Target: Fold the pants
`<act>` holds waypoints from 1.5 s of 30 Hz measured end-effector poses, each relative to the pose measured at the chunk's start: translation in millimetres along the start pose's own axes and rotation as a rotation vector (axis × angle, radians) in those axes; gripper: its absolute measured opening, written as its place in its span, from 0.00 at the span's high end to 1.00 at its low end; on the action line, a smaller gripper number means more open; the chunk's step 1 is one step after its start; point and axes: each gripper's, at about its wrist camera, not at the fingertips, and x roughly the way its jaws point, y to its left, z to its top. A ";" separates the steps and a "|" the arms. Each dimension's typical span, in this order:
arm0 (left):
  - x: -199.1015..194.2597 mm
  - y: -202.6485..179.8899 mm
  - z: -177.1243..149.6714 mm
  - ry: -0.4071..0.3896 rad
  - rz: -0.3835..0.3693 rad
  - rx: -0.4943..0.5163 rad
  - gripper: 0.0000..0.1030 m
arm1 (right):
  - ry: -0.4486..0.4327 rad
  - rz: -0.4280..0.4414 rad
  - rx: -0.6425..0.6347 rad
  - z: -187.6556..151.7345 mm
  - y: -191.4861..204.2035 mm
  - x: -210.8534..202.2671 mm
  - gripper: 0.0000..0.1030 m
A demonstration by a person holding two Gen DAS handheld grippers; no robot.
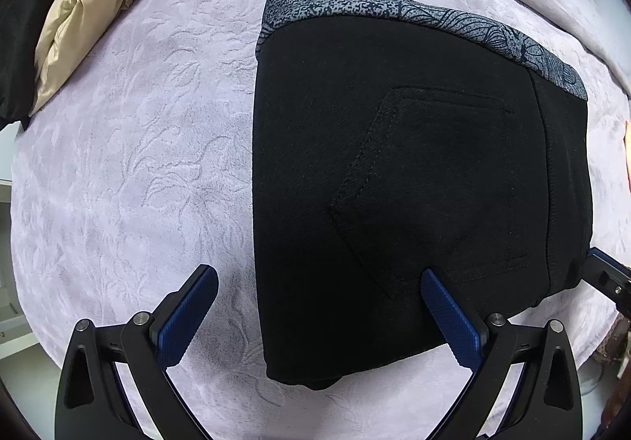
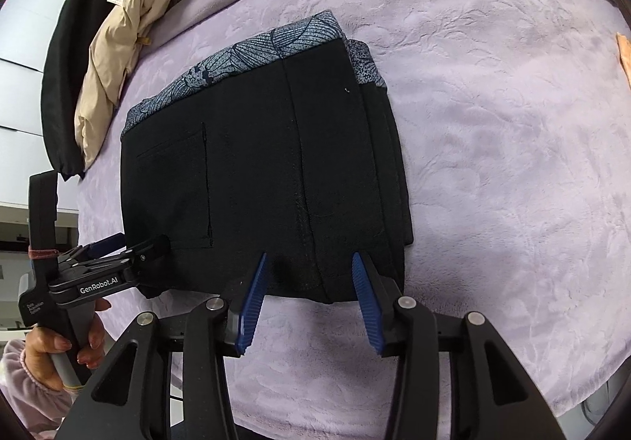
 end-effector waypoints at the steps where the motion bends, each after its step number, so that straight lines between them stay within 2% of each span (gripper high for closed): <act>1: 0.2 2.8 -0.2 0.004 -0.006 -0.002 0.00 | -0.001 0.003 -0.004 -0.1 -0.3 -0.9 0.52; 3: 0.6 6.0 0.3 0.011 -0.014 -0.004 0.00 | -0.006 0.020 -0.013 0.7 -1.9 -4.3 0.50; 5: -0.3 8.4 0.7 0.014 -0.014 -0.003 0.00 | -0.005 0.026 -0.012 -0.1 -4.4 -5.8 0.42; 10: 2.3 9.4 4.1 0.019 -0.009 0.002 0.00 | -0.001 0.051 0.013 0.9 -12.6 -8.0 0.42; 17: 9.7 2.8 11.9 0.025 -0.012 0.004 0.00 | 0.003 0.038 0.062 3.0 -30.7 -8.1 0.41; 27: 6.8 15.2 16.8 0.026 -0.061 -0.003 0.00 | 0.024 0.072 0.110 0.1 -55.2 -4.4 0.40; 32: -5.7 28.9 27.3 -0.030 -0.106 0.010 0.00 | 0.034 0.123 0.120 2.0 -67.1 -5.9 0.29; 41: -3.8 58.9 58.8 -0.063 -0.217 -0.039 0.00 | 0.055 0.232 0.135 21.2 -73.3 3.1 0.29; 43: -2.6 65.7 66.0 -0.061 -0.264 -0.038 0.00 | 0.070 0.269 0.126 26.9 -74.9 7.4 0.28; 45: -0.3 74.6 72.1 -0.055 -0.298 -0.038 0.00 | 0.081 0.289 0.119 32.8 -77.2 11.7 0.22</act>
